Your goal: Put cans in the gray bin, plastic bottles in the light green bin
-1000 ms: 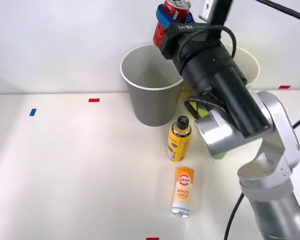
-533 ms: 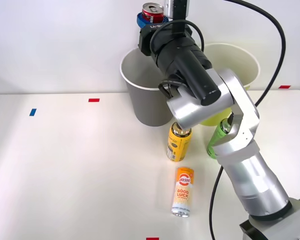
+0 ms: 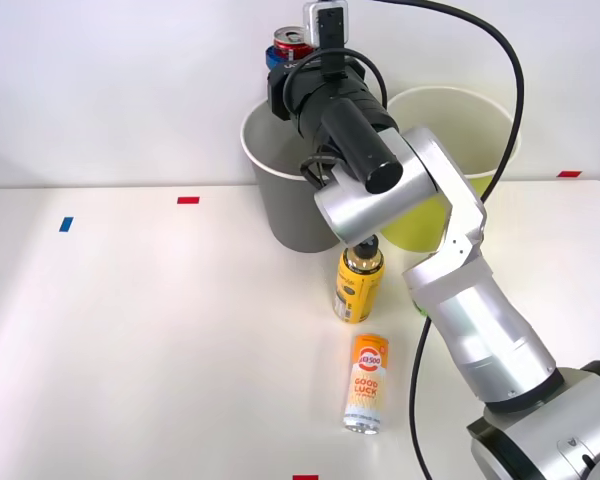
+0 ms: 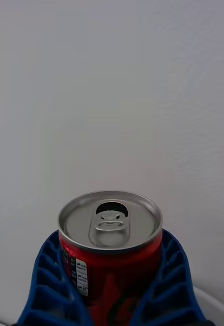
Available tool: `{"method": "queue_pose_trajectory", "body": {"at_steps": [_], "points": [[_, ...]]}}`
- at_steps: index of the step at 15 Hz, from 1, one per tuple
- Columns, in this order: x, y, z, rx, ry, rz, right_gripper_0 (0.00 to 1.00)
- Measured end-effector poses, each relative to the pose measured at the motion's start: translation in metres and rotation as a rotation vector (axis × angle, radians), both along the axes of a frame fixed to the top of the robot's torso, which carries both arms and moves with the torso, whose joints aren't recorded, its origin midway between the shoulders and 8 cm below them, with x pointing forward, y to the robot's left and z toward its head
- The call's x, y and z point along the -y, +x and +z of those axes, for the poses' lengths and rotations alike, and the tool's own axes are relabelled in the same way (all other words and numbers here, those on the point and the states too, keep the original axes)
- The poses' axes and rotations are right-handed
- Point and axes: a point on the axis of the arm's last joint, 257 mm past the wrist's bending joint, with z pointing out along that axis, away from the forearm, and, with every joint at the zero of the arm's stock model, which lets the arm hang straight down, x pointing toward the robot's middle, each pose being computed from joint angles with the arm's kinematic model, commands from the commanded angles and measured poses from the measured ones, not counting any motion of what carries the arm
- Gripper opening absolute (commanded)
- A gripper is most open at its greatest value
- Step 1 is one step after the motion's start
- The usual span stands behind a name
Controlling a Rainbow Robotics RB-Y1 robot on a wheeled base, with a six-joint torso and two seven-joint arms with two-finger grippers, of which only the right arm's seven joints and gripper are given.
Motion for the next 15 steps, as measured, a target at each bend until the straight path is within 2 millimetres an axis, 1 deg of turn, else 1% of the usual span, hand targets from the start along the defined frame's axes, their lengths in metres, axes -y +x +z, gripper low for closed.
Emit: {"method": "queue_pose_trajectory", "body": {"at_steps": [1, 2, 5, 9, 12, 14, 15], "points": [[0.000, 0.000, 0.000, 0.001, 0.001, -0.002, 0.87], [0.001, 0.000, 0.001, 0.000, 0.007, -0.002, 1.00], [-0.001, -0.001, 0.003, 0.007, 0.012, -0.007, 1.00], [-0.003, -0.003, 0.015, 0.039, 0.038, 0.000, 1.00], [0.002, -0.005, 0.028, 0.088, 0.049, 0.002, 1.00], [0.008, -0.013, 0.045, 0.141, 0.084, 0.022, 1.00], [0.014, -0.021, 0.052, 0.167, 0.106, 0.030, 1.00]]}}
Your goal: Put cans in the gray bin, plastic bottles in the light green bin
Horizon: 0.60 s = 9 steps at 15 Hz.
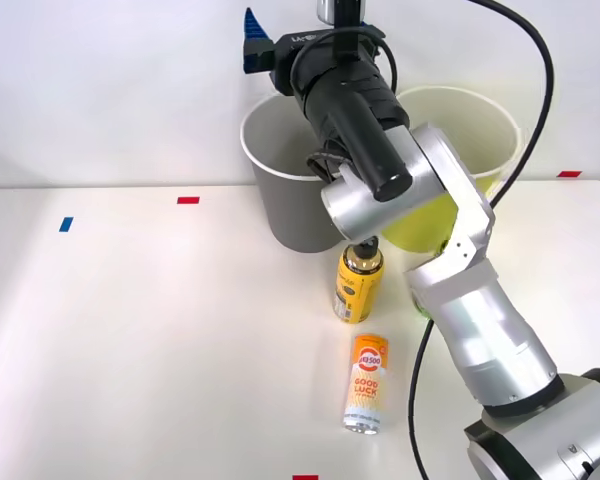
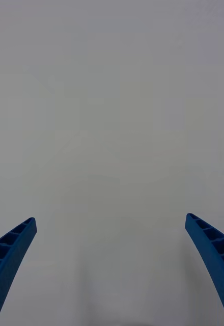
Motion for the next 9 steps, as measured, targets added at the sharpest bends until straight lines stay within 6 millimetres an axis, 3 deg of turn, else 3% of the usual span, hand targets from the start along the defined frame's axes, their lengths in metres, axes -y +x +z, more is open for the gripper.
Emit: {"method": "queue_pose_trajectory", "body": {"at_steps": [4, 6, 9], "points": [[0.037, -0.056, 0.033, 0.090, 0.124, 0.043, 1.00], [0.070, -0.081, 0.023, 0.092, 0.163, 0.022, 1.00], [0.125, -0.111, -0.010, 0.049, 0.196, -0.041, 1.00]]}}
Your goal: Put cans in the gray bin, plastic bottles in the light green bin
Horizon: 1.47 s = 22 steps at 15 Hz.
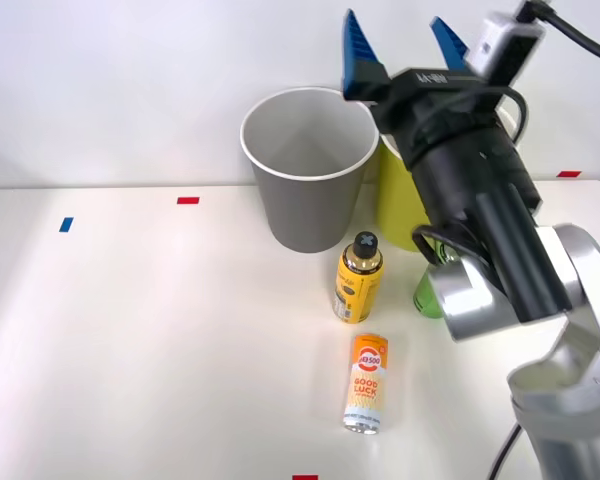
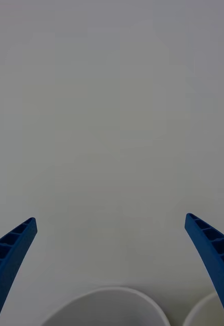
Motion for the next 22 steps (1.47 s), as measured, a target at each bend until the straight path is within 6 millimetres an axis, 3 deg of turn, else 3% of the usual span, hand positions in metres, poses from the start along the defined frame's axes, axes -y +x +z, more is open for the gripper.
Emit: {"method": "queue_pose_trajectory", "body": {"at_steps": [5, 9, 14, 18, 22], "points": [[0.078, -0.062, -0.049, -0.126, 0.098, -0.062, 1.00], [0.118, -0.088, -0.102, -0.251, 0.082, -0.147, 1.00], [0.144, -0.100, -0.137, -0.332, 0.113, -0.233, 1.00], [0.165, -0.114, -0.179, -0.418, 0.069, -0.311, 1.00], [0.157, -0.123, -0.217, -0.376, -0.006, -0.303, 1.00]]}}
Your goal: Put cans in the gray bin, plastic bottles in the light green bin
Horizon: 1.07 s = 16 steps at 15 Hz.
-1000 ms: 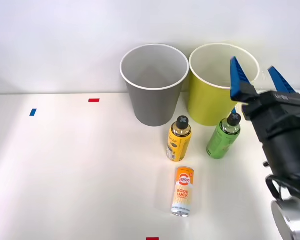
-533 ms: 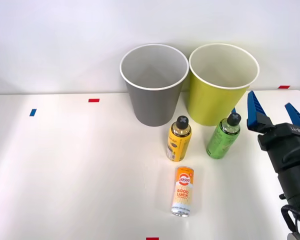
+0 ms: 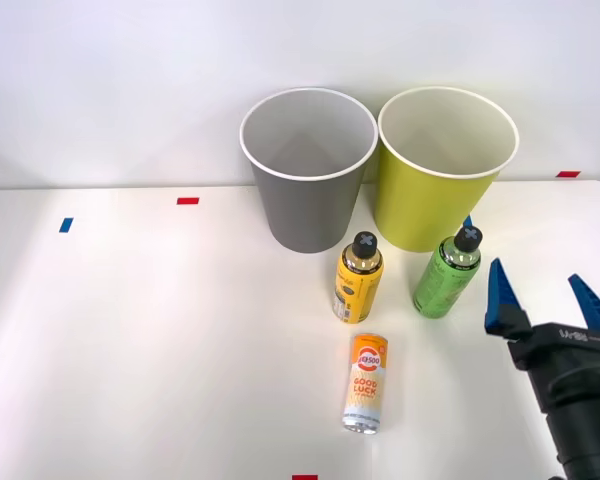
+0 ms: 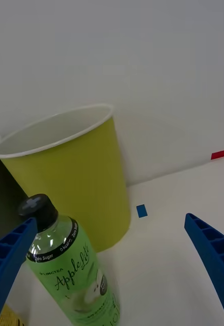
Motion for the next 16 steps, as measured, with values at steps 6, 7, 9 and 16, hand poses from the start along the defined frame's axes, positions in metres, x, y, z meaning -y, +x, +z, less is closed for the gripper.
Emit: {"method": "queue_pose_trajectory", "body": {"at_steps": [6, 7, 9, 16], "points": [[-0.064, -0.035, -0.080, -0.029, -0.259, 0.159, 1.00], [-0.070, -0.040, -0.091, -0.044, -0.312, 0.176, 1.00], [-0.075, -0.046, -0.105, -0.056, -0.377, 0.186, 1.00], [-0.059, -0.057, -0.132, -0.063, -0.326, 0.140, 1.00]]}}
